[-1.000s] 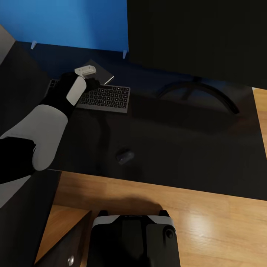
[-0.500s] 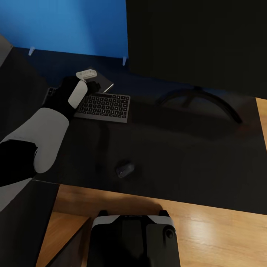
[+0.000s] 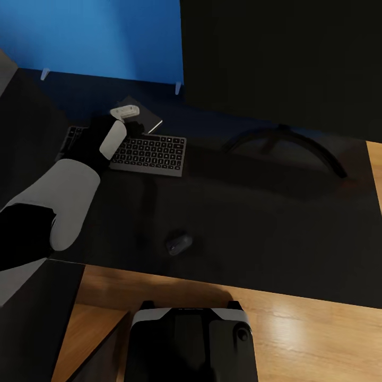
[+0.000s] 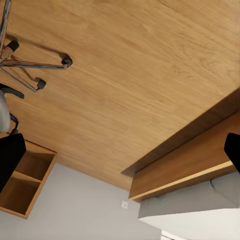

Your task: In the bedroom, organize the workspace by keeping the computer under the desk, ensuring the monitor is on the desk, placing the keyboard on the desk next to the monitor, placing the mouse on the desk next to the keyboard, moving the folder from the swivel chair onto the desk next to the mouse, stacking the notebook on top of the folder with the pen on top of the notebook, and positioning the swivel chair next to the desk.

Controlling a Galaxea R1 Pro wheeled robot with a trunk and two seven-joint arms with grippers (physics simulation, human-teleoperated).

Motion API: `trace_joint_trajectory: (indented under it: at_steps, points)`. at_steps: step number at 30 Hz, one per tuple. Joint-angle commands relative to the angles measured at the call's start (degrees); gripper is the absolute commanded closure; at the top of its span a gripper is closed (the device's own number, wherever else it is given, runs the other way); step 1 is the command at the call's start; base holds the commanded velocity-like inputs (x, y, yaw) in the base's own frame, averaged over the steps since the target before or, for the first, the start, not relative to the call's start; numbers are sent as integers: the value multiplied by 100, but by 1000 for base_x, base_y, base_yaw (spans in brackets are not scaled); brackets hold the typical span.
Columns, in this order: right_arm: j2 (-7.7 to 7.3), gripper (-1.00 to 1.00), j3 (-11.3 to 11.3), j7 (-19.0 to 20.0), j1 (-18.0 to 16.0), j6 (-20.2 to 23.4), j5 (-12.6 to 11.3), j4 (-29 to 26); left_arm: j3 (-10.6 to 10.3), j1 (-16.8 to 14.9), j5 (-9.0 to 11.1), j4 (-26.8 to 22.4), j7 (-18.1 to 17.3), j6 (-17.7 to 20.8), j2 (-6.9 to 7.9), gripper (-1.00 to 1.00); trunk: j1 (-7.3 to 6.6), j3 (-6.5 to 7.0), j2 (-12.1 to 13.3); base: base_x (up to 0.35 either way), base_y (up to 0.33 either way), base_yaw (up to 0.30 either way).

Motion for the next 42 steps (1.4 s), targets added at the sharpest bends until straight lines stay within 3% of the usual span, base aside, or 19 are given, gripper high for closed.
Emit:
trace_joint_trajectory:
  at_steps: [1, 42]
  points:
    - [-7, -100, 29, 10, 2, -11, -62, -8, -43, 24, 58, -6, 55, 14, 4, -100, 4, -6, -10, 0, 0, 0]
    - [-7, -100, 29, 10, 2, -11, -70, -8, -63, 80, 57, -6, 49, 9, 31, -100, 4, -6, -10, -85, 0, 0]
